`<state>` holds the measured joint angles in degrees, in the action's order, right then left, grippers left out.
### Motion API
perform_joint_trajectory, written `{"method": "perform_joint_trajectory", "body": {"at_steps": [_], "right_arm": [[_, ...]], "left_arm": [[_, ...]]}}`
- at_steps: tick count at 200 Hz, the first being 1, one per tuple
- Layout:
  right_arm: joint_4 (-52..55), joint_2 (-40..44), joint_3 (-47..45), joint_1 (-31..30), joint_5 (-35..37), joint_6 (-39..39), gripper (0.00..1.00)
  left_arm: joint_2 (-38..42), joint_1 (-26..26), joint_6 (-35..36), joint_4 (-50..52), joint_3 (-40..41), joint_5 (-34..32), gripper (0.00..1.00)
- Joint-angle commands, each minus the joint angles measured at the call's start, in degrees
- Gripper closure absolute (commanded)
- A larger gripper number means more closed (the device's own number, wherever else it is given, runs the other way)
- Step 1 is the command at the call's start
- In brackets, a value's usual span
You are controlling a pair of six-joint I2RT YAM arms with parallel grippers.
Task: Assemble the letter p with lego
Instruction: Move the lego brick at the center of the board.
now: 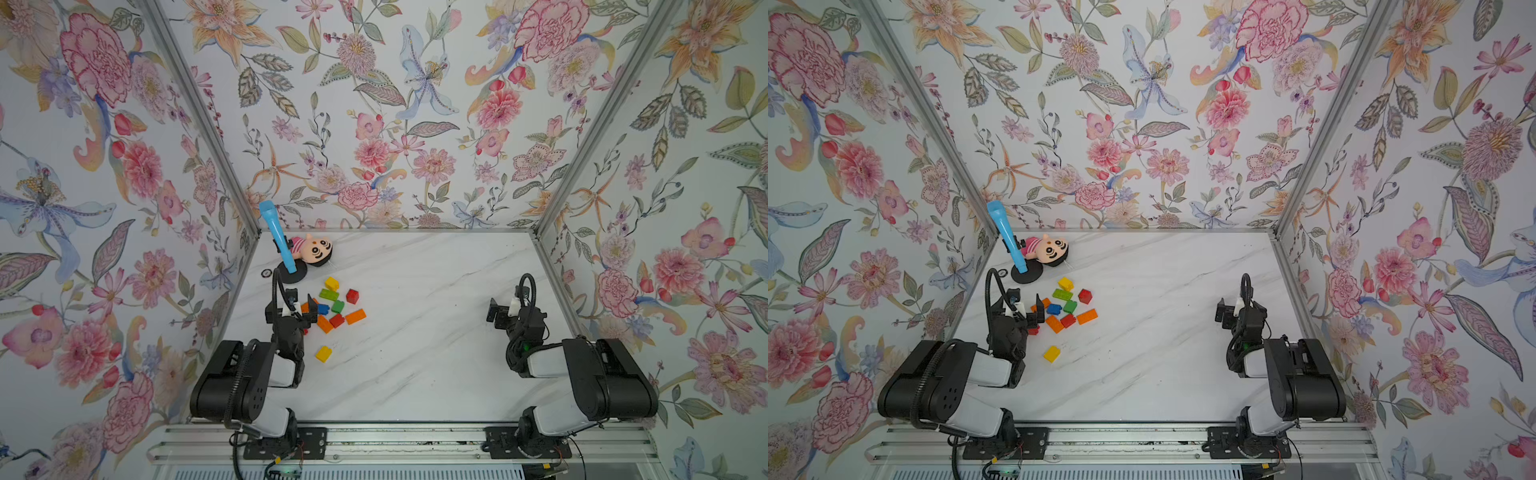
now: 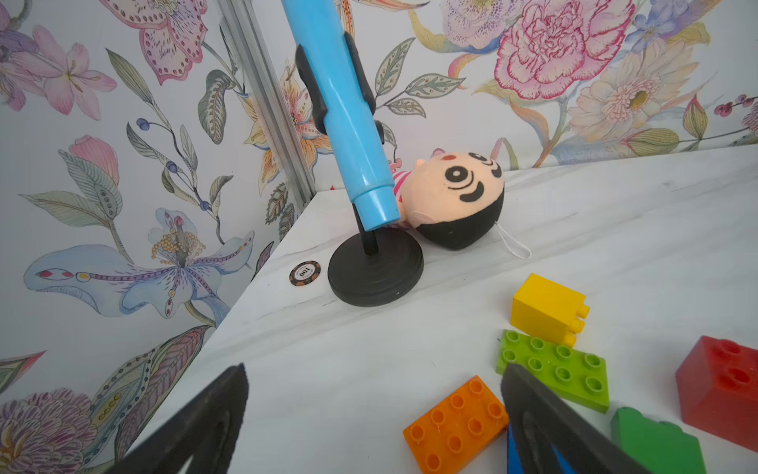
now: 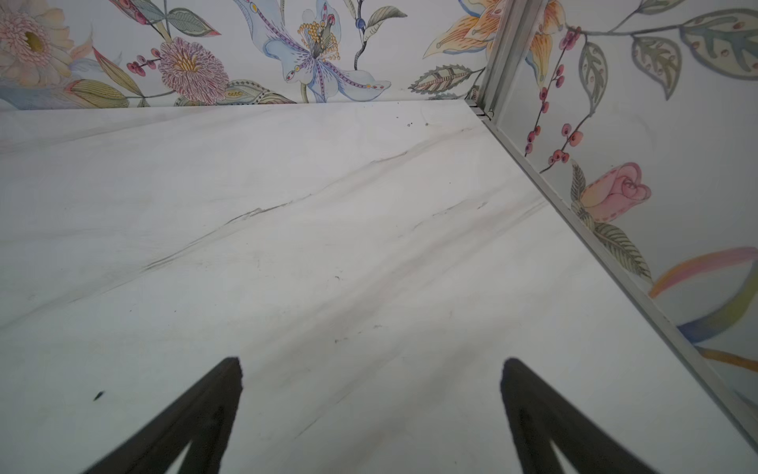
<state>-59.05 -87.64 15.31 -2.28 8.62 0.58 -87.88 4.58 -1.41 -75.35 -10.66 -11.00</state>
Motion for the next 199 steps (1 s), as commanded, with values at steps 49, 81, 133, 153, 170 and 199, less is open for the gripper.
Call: {"method": "perform_joint_trajectory", "body": {"at_steps": [49, 81, 133, 153, 170, 199], "right_arm": [[-5.0, -1.0, 1.1, -0.4, 1.0, -1.6, 0.00], [-5.0, -1.0, 1.1, -0.4, 1.0, -1.6, 0.00], [-5.0, -1.0, 1.2, -0.4, 1.0, -1.7, 0.00], [-5.0, -1.0, 1.2, -0.4, 1.0, -1.7, 0.00], [-5.0, -1.0, 1.2, -0.4, 1.0, -1.7, 0.00], [-6.7, 0.0, 0.0, -0.6, 1.9, -1.6, 0.00]], "left_arm": [[-1.2, 0.7, 1.8, -5.2, -1.2, -1.4, 0.00], [-1.2, 0.7, 1.8, -5.2, -1.2, -1.5, 0.01], [-1.2, 0.7, 1.8, -5.2, -1.3, -1.5, 0.01], [-1.2, 0.7, 1.8, -5.2, -1.3, -1.5, 0.01], [-1.2, 0.7, 1.8, -5.3, -1.2, -1.5, 0.01], [-1.0, 0.8, 2.4, -6.3, -0.7, -1.4, 0.01]]}}
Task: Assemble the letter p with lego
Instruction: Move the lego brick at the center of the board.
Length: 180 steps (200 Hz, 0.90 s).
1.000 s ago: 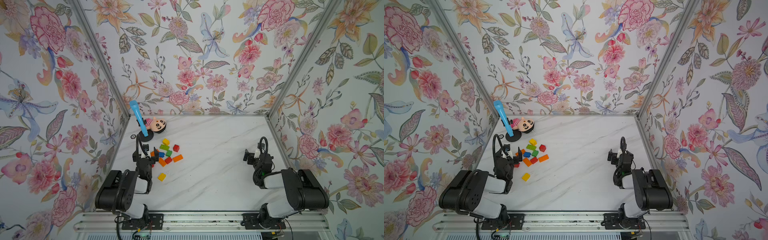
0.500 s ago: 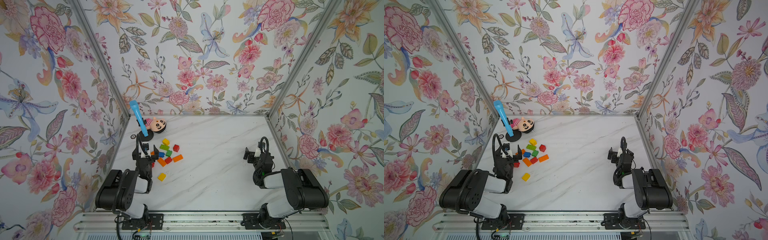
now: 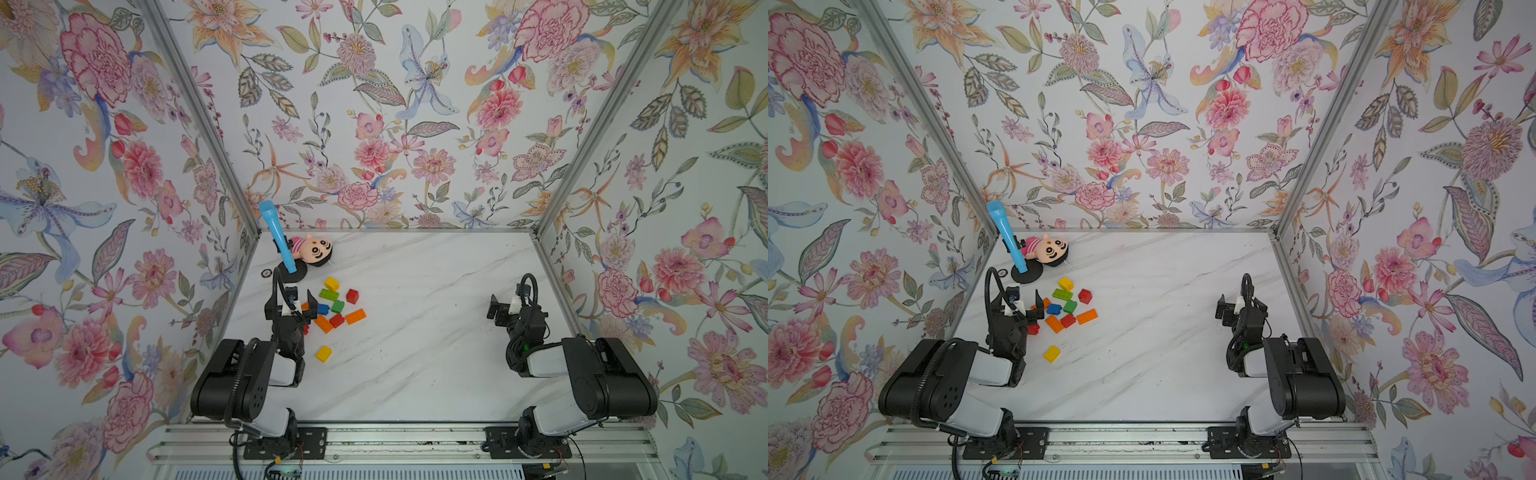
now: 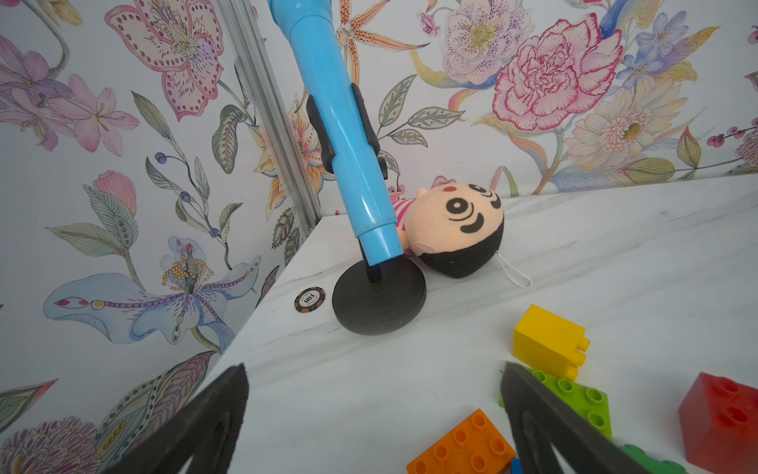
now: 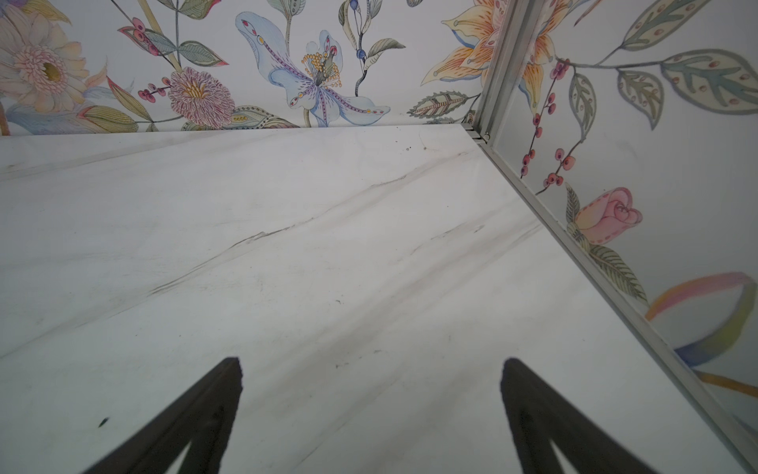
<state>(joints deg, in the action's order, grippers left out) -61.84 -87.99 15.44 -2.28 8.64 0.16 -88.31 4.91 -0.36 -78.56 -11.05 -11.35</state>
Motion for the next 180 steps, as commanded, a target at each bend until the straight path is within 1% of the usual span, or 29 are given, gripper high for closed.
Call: {"method": "perform_joint_trajectory", "body": {"at_steps": [1, 7, 14, 22, 38, 47, 54, 59, 70, 74, 85, 100, 114, 124, 131, 141, 146, 156, 170, 180], "right_arm": [[-4.1, 0.5, -0.3, -0.6, 1.9, -1.2, 0.00], [-4.7, 2.1, -1.3, -0.8, 3.0, -1.1, 0.00], [-4.4, 4.4, -2.2, -0.9, 3.9, -0.9, 0.00], [-2.3, 8.0, -2.9, -1.1, 4.5, -1.1, 0.00], [4.7, 15.7, -2.2, -2.0, 2.3, -2.7, 0.00], [7.8, 18.9, -1.4, -2.9, 1.8, -2.8, 0.00], [10.8, 21.2, -0.5, -3.5, 1.6, -1.9, 0.00], [13.3, 22.9, 0.4, -3.8, 1.3, -1.1, 0.00], [19.0, 25.9, 2.8, -4.2, -0.1, 1.8, 0.00], [21.4, 27.0, 3.9, -4.2, -0.7, 3.2, 0.00], [28.7, 29.6, 7.3, -4.2, -1.0, 8.9, 0.00], [40.3, 32.1, 12.8, -3.4, -0.8, 18.5, 0.00], [51.9, 33.5, 17.5, -1.7, -3.9, 23.8, 0.00], [54.8, 34.1, 18.7, 0.3, -7.8, 25.3, 0.00], [55.1, 34.6, 18.3, 1.9, -10.7, 27.0, 0.00], [55.0, 34.9, 17.2, 4.7, -14.9, 30.2, 0.00], [54.7, 34.9, 16.7, 6.1, -18.2, 31.5, 0.00], [53.9, 34.7, 15.7, 8.4, -23.5, 32.9, 0.00], [56.0, 34.3, 15.6, 9.3, -25.3, 32.8, 0.00], [58.7, 33.7, 16.4, 9.0, -25.3, 31.8, 0.00]], "left_arm": [[-0.5, 0.6, 1.4, -3.2, -0.2, -0.9, 0.01], [0.8, 0.9, 1.9, -4.2, 0.2, -0.9, 0.01], [2.8, 1.6, 2.2, -4.6, 2.9, -1.8, 0.01], [5.2, 2.3, 2.5, -5.2, 4.3, -3.4, 0.01], [10.7, 4.1, 3.9, -5.2, 6.5, -6.2, 0.01], [14.6, 5.7, 4.8, -2.6, 6.5, -8.8, 0.01], [17.8, 6.7, 3.6, 1.7, 5.6, -11.2, 0.01], [20.6, 6.9, 1.3, 5.6, 4.5, -12.6, 0.01], [26.2, 6.9, -4.9, 18.3, 1.1, -14.1, 0.01], [27.8, 7.0, -7.3, 23.2, -1.5, -14.7, 0.01], [31.0, 7.0, -13.6, 35.0, -6.1, -15.9, 0.01], [33.2, 6.9, -21.4, 47.2, -10.7, -17.1, 0.01], [35.0, 6.7, -26.3, 55.0, -12.8, -16.4, 0.01], [36.6, 6.7, -31.5, 60.3, -13.2, -17.0, 0.01], [37.9, 6.5, -33.9, 60.8, -12.1, -16.1, 0.01], [39.8, 5.7, -34.3, 59.4, -9.9, -10.8, 0.01], [40.5, 5.4, -34.4, 58.5, -9.1, -7.9, 0.01], [40.9, 5.1, -35.2, 59.4, -9.0, -4.8, 0.01], [38.6, 5.4, -35.0, 65.7, -12.5, -1.4, 0.01], [35.7, 6.7, -34.6, 71.5, -15.6, -1.4, 0.01]]}}
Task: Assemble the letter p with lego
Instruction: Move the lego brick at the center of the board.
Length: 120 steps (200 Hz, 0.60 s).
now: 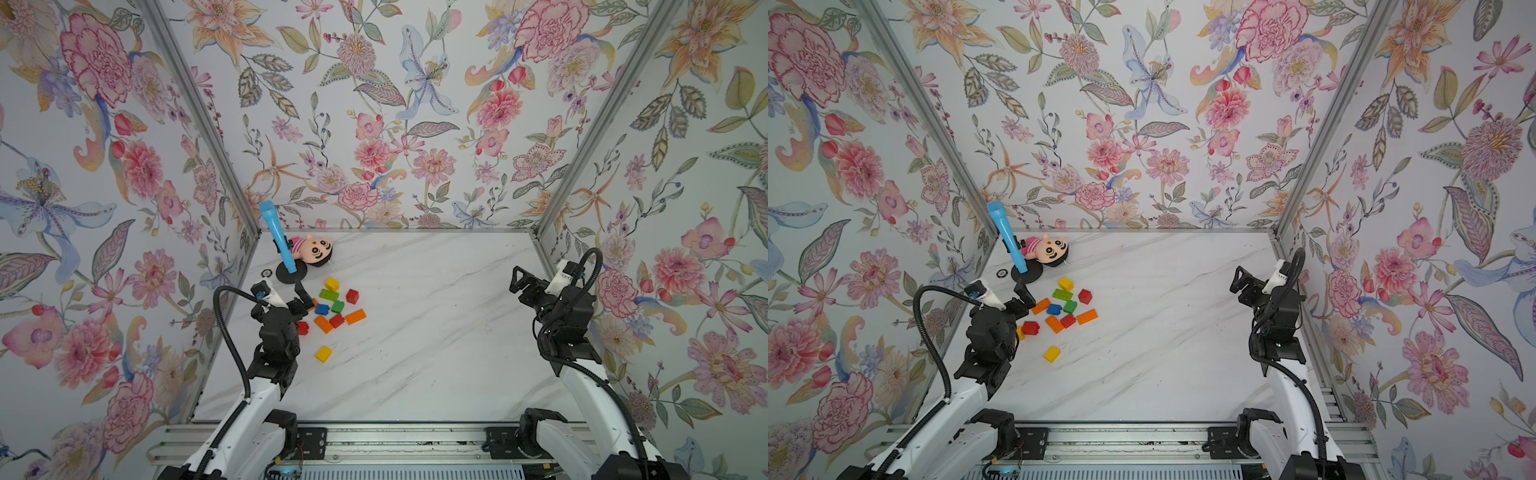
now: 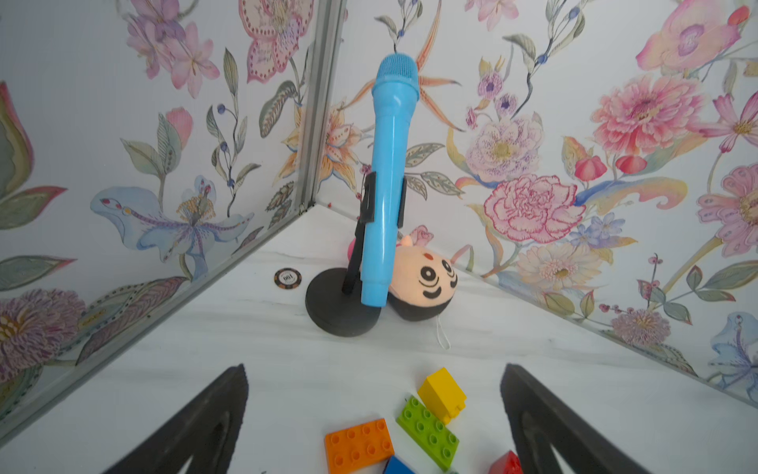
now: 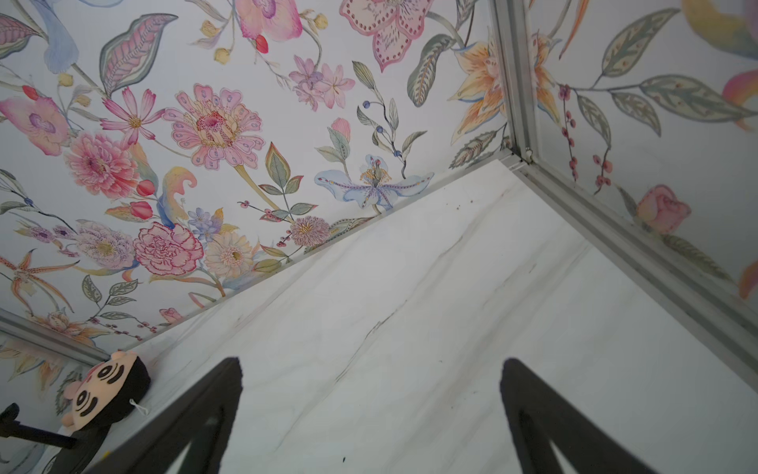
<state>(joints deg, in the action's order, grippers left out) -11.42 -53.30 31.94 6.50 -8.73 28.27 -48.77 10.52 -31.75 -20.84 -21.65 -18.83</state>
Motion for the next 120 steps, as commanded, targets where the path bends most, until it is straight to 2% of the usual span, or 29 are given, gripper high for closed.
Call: {"method": "perform_joint_trajectory", "body": {"at_steps": [1, 32, 85, 120], "right_arm": [[8.7, -1.1, 0.0, 0.2, -7.8, 3.6, 0.00], [15.3, -3.6, 2.3, -2.2, -7.2, 1.3, 0.00], [17.9, -2.9, 1.3, -8.9, -1.3, -0.4, 0.00], [17.7, -1.8, -0.6, -9.6, -0.8, 0.2, 0.00]], "left_arm": [[-4.1, 1.3, -3.2, 14.3, -5.4, 5.9, 0.01], [-14.3, 9.1, -4.2, 24.9, -12.2, 2.6, 0.01], [-32.1, 24.3, -8.3, 31.5, -23.7, 0.2, 0.01], [-40.2, 27.7, -11.4, 34.3, -28.9, -1.0, 0.01]]}}
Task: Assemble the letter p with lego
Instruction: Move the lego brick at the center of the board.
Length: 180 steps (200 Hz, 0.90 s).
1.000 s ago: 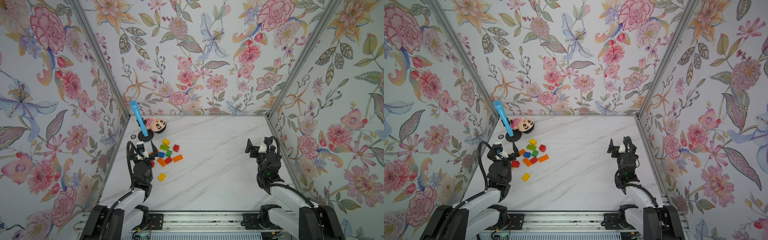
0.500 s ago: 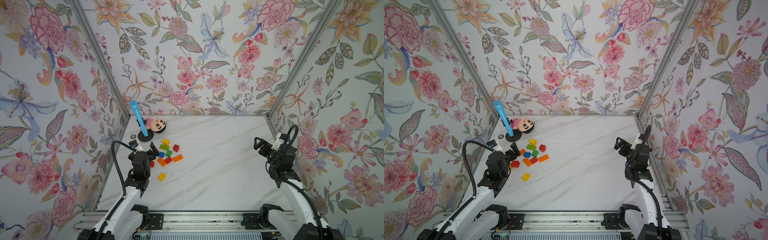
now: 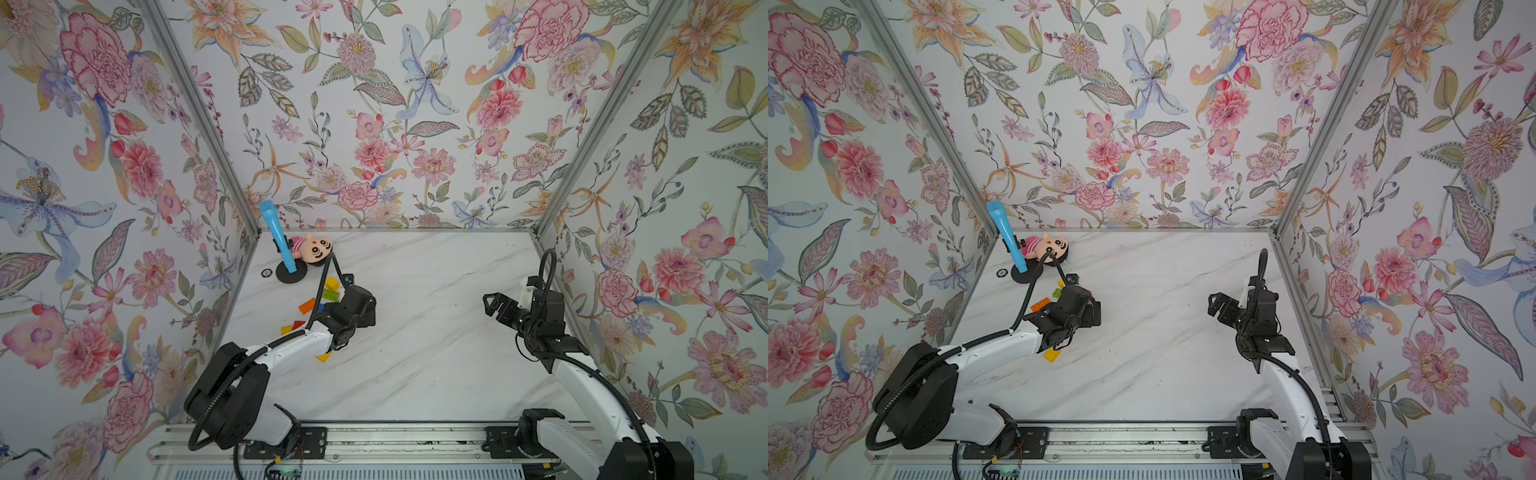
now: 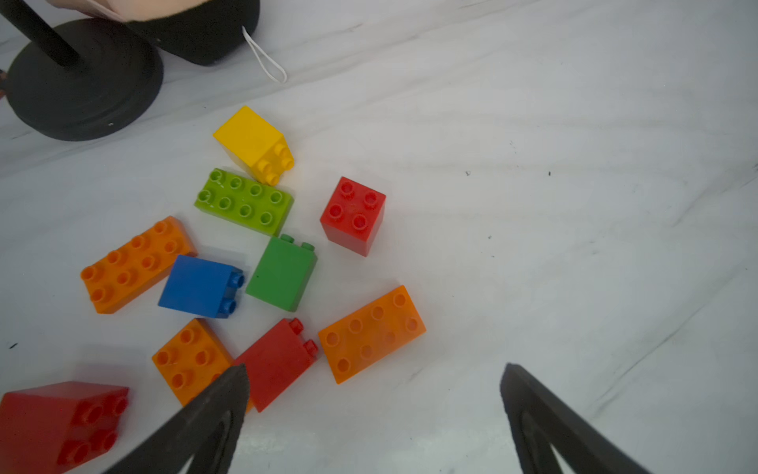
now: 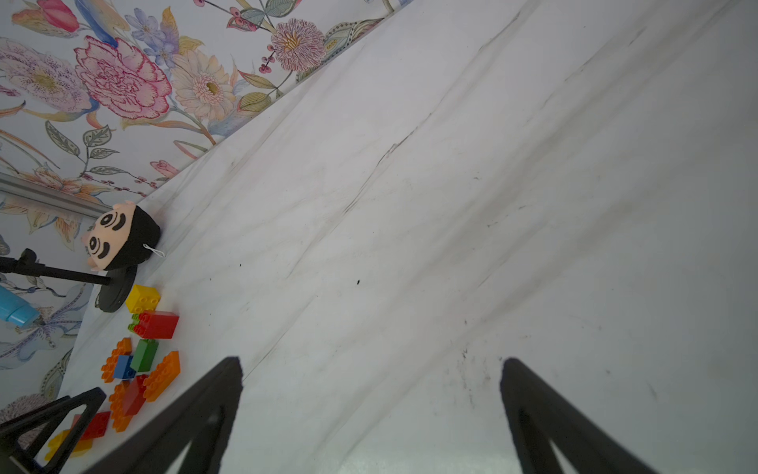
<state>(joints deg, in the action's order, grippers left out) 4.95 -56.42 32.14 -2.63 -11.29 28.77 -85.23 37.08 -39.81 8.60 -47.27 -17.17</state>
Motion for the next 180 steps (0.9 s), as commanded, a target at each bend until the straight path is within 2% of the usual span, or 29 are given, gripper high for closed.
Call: {"method": "perform_joint_trajectory", "body": {"at_steps": [1, 24, 85, 126, 180], "right_arm": [[1.4, 1.4, -0.8, -0.4, 1.7, -0.3, 0.00], [1.9, 1.7, -0.8, -0.4, 1.5, -0.4, 0.00], [2.9, 2.4, -0.8, -0.5, 0.7, -0.8, 0.00], [2.8, 2.6, -1.5, -0.5, 0.7, -0.7, 0.00], [3.0, 2.5, -1.7, -0.4, 0.7, -0.7, 0.00]], "left_arm": [[-3.8, 1.1, -3.5, 5.0, -3.4, -2.8, 0.01], [-8.5, 1.3, -4.9, 4.5, -4.8, -2.9, 0.01], [-15.0, 1.1, -6.6, 1.1, -7.0, -1.3, 0.01], [-17.3, -1.1, -7.6, -3.1, -6.2, 0.5, 0.01], [-19.4, -1.8, -8.8, -2.5, -7.2, -0.7, 0.01]]}}
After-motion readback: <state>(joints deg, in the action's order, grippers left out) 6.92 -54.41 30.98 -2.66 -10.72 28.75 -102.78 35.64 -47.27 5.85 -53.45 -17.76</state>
